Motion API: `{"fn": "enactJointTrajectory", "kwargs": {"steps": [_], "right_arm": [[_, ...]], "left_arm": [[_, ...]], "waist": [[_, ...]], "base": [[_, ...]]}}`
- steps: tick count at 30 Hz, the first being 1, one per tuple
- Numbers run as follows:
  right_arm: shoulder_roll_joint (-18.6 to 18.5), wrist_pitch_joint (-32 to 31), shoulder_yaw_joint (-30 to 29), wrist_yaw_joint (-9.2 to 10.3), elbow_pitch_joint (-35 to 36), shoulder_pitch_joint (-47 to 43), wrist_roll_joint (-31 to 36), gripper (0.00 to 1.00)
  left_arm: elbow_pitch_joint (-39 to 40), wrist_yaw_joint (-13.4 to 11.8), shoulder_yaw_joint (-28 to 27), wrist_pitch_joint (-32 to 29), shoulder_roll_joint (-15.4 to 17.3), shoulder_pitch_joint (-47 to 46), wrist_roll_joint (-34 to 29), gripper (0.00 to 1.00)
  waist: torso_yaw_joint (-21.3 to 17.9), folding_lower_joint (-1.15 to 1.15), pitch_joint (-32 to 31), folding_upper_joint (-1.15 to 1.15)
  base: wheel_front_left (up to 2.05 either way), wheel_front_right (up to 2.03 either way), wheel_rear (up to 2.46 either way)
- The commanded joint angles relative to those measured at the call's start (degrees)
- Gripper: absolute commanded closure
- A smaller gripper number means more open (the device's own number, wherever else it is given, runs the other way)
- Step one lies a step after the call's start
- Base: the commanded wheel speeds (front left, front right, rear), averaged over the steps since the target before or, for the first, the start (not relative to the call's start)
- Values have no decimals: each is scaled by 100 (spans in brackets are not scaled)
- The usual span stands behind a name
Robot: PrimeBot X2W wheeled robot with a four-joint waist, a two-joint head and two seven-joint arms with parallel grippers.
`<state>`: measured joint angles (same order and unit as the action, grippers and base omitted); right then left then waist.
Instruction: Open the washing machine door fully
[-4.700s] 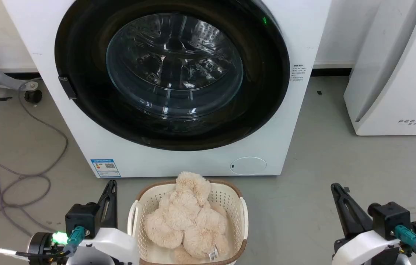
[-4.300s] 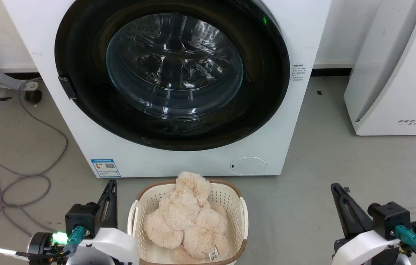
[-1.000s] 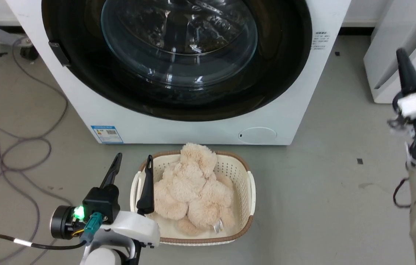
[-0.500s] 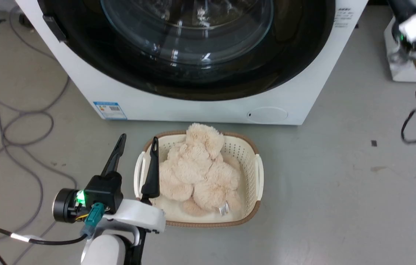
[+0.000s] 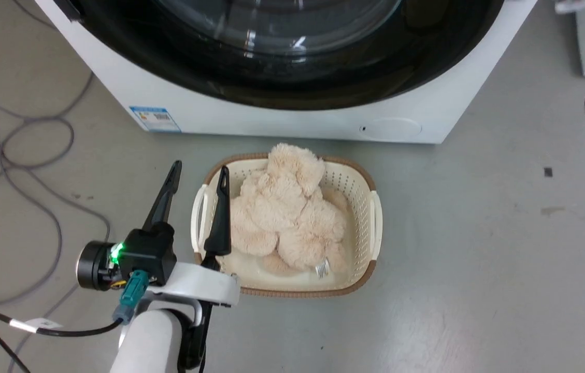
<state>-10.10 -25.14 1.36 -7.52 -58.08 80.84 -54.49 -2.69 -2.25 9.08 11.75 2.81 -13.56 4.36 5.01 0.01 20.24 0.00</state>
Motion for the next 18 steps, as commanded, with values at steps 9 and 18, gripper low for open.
{"fn": "enactJointTrajectory", "kwargs": {"steps": [9,18], "right_arm": [[21,-781,399,3,-825,983,-217,100],[-44,-1621,487,3,-1381,1577,-593,100]], "left_arm": [[-9,-83,169,176,7,-323,143,0],[-69,-131,291,284,7,-436,203,0]], "waist": [[60,-1,339,0],[102,-1,440,0]], "base": [[0,0,0],[0,0,0]]}}
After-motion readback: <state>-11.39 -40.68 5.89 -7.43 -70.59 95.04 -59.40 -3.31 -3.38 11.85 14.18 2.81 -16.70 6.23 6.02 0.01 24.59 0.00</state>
